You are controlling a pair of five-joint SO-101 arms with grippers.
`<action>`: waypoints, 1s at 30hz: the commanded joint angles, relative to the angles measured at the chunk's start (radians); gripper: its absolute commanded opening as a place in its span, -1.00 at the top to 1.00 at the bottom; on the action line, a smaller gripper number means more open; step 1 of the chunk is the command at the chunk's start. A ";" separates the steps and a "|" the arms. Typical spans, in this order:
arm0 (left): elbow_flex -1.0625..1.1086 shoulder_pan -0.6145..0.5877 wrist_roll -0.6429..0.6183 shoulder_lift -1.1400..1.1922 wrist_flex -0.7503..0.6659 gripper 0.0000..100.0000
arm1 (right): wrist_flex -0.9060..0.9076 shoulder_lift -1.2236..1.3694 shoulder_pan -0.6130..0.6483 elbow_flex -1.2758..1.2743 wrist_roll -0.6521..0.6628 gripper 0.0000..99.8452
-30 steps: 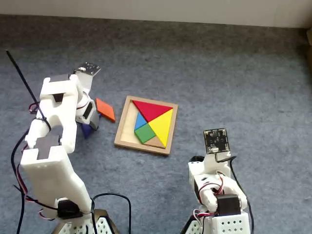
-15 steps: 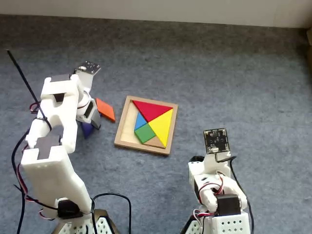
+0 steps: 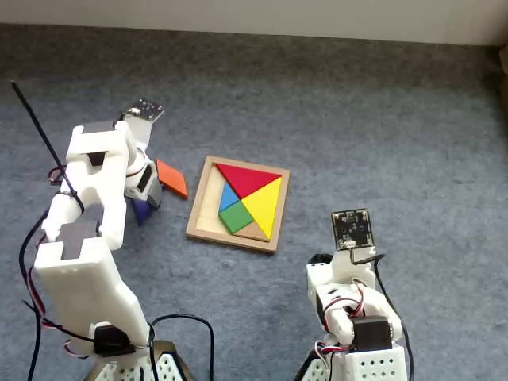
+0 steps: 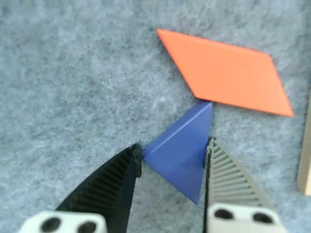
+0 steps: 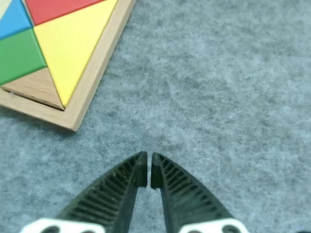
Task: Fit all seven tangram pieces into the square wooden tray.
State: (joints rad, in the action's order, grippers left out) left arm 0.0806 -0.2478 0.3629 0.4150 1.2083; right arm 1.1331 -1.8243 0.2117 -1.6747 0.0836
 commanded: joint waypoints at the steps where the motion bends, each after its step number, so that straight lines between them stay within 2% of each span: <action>1: -0.033 0.038 -0.009 -0.002 -0.003 0.72 | 0.004 -0.012 -0.015 -0.107 -0.005 0.94; 5: -0.044 0.056 -0.009 -0.010 0.055 0.80 | 0.004 -0.012 -0.015 -0.107 -0.005 0.94; 12: -0.077 0.090 -0.017 -0.053 0.196 0.80 | 0.004 -0.012 -0.015 -0.107 -0.005 0.94; 18: -0.073 0.096 -0.084 -0.173 0.275 0.80 | 0.004 -0.012 -0.015 -0.107 -0.005 0.94; 22: -0.068 0.154 -0.089 -0.255 0.361 0.80 | 0.004 -0.012 -0.015 -0.107 -0.005 0.94; 24: -0.068 0.194 -0.163 -0.285 0.390 0.80 | 0.004 -0.012 -0.015 -0.107 -0.005 0.94; 30: -0.068 0.314 -0.499 -0.302 0.388 0.80 | 0.004 -0.012 -0.015 -0.107 -0.005 0.94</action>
State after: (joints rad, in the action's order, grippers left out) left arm 0.0468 -0.0054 0.0100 0.1649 1.5827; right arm 1.1331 -1.8243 0.2117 -1.6747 0.0836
